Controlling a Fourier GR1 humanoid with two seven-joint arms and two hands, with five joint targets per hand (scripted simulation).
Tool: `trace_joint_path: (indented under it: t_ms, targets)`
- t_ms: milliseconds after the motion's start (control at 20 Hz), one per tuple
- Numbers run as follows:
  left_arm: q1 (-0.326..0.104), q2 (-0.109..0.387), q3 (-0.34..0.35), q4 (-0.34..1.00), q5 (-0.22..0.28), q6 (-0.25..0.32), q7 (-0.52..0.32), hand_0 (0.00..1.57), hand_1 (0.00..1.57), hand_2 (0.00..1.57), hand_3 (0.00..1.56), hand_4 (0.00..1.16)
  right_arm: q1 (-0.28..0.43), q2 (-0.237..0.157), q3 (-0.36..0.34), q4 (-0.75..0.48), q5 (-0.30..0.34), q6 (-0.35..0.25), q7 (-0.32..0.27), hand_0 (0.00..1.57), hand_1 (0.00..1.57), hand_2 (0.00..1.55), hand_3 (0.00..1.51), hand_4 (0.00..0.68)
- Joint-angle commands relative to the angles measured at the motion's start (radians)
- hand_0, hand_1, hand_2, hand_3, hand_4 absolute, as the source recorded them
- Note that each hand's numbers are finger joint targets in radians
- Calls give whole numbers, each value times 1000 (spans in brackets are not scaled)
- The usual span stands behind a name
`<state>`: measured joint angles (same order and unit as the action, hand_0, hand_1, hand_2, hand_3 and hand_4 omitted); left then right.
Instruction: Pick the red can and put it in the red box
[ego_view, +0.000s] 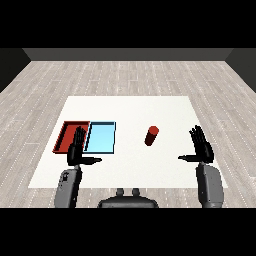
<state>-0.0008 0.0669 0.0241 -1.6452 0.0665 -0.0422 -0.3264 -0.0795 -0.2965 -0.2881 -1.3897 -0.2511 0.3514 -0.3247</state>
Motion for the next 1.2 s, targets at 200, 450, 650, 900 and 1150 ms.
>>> trace_joint_path:
  t_ms: [200, 450, 650, 900, 1150]
  targets:
    - [-48, 1, 38, 82, 36, -48, -122, 0, 0, 0, 0, 0, -87, -45, -35, 171, 21, 79, -148, 0, 0, 0, 0, 0]
    - [-20, -20, 35, 134, 18, -46, -194, 0, 0, 0, 0, 0, -92, -32, -32, 223, 53, 61, -175, 0, 0, 0, 0, 0]
    - [-24, -26, 9, 19, 10, -20, -87, 0, 0, 0, 0, 0, -113, -26, -19, 263, 63, 73, -193, 0, 0, 0, 0, 0]
    - [87, 8, 50, -11, 59, -87, -142, 0, 0, 0, 0, 0, -149, -20, -15, 298, 66, 50, -175, 0, 0, 0, 0, 0]
    - [14, -22, 56, 104, 33, -53, -216, 0, 0, 0, 0, 0, -213, -12, -1, 305, 36, 41, -84, 0, 0, 0, 0, 0]
